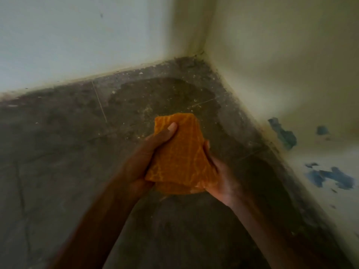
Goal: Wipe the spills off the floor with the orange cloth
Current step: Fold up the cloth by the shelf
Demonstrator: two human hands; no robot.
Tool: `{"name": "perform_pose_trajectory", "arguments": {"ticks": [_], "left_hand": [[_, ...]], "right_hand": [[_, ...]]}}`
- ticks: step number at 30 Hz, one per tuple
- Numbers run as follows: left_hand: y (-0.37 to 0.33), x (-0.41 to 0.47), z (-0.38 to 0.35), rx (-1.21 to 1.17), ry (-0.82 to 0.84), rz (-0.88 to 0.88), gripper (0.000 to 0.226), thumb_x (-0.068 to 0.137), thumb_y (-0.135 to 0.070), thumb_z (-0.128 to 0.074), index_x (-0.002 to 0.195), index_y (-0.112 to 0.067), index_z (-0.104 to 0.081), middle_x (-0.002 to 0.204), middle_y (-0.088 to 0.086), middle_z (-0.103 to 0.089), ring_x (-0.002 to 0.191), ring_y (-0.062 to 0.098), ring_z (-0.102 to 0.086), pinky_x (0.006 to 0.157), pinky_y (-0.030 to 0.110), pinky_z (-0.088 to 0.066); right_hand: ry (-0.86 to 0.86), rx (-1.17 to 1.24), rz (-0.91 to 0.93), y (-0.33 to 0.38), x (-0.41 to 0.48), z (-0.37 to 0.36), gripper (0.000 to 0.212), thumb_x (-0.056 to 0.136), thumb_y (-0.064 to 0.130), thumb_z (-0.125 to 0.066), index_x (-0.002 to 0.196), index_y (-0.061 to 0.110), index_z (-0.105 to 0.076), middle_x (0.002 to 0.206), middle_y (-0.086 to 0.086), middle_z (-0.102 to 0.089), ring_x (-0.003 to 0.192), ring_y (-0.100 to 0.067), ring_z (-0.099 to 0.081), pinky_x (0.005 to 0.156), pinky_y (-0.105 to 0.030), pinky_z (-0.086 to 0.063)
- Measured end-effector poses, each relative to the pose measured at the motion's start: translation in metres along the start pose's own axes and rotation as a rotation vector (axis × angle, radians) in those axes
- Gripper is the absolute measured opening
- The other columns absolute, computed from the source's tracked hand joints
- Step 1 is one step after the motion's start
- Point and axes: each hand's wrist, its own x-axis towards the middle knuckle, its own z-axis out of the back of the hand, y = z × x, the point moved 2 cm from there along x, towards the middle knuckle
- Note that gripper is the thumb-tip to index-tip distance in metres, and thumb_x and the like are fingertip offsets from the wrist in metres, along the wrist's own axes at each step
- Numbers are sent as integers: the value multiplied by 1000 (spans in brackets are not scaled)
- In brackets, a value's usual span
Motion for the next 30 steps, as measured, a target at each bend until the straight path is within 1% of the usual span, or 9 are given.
{"name": "perform_pose_trajectory", "arguments": {"ticks": [4, 7, 12, 14, 16, 20, 25, 28, 30], "left_hand": [[-38, -71, -57, -27, -30, 57, 48, 82, -39, -62, 123, -13, -62, 114, 14, -73, 104, 31, -70, 85, 47, -58], [-75, -132, -96, -12, -84, 63, 43, 87, -39, -62, 123, -16, -63, 117, 13, -71, 104, 31, -70, 85, 49, -58], [-162, -245, -180, 134, -144, -18, 45, 89, -40, -64, 128, -19, -60, 120, 9, -71, 107, 31, -69, 86, 49, -57], [-204, -298, -230, 202, -195, -72, 33, 90, -34, -65, 118, -16, -65, 109, 8, -75, 98, 27, -73, 73, 40, -61], [-237, -353, -275, 273, -233, -138, 21, 92, -26, -64, 110, -14, -68, 103, 9, -76, 92, 26, -74, 69, 39, -62], [-282, -466, -339, 391, -255, -208, 23, 96, -22, -59, 109, -4, -66, 102, 17, -73, 94, 33, -71, 79, 45, -60], [-304, -560, -353, 708, -407, -407, 23, 96, -51, -49, 101, -31, -59, 96, -5, -66, 90, 15, -66, 79, 35, -55], [-323, -600, -335, 772, -490, -523, 25, 98, -46, -47, 106, -26, -59, 96, -4, -65, 91, 19, -65, 73, 30, -49], [-345, -623, -318, 777, -535, -598, 28, 99, -42, -47, 110, -20, -60, 89, -10, -63, 85, 13, -65, 62, 18, -45]], "right_hand": [[-30, 271, -9, 52, -87, -39, 68, 85, 69, -53, 140, 29, -56, 137, -15, -62, 127, -38, -58, 108, -62, -40], [-137, 249, 32, 106, -152, -71, 46, 95, 57, -45, 108, 26, -77, 110, -6, -76, 107, -26, -70, 102, -55, -44], [-233, 95, 38, 226, -278, -144, 63, 79, 57, -73, 129, 20, -62, 126, -11, -67, 117, -28, -63, 100, -45, -51], [-189, 50, -29, 274, -337, -182, 51, 90, 40, -70, 137, 30, -54, 142, -4, -58, 127, -15, -59, 109, -41, -47], [-212, 85, -71, 312, -389, -209, 39, 97, 22, -61, 133, 37, -52, 142, 3, -57, 124, -5, -58, 104, -29, -49], [-243, -62, 65, 391, -492, -281, 44, 83, 30, -74, 125, 20, -63, 123, -8, -71, 106, -26, -71, 84, -39, -59], [-364, -198, 125, 431, -568, -356, 80, 64, 49, -84, 132, 20, -54, 125, -7, -66, 102, -23, -69, 81, -38, -60], [-329, -281, 164, 435, -574, -402, 52, 77, 36, -82, 119, 25, -53, 115, 2, -64, 93, -12, -65, 71, -25, -58], [-338, -312, 230, 435, -567, -436, 33, 84, 24, -79, 108, 29, -56, 116, -1, -65, 97, -16, -67, 80, -32, -60]]}}
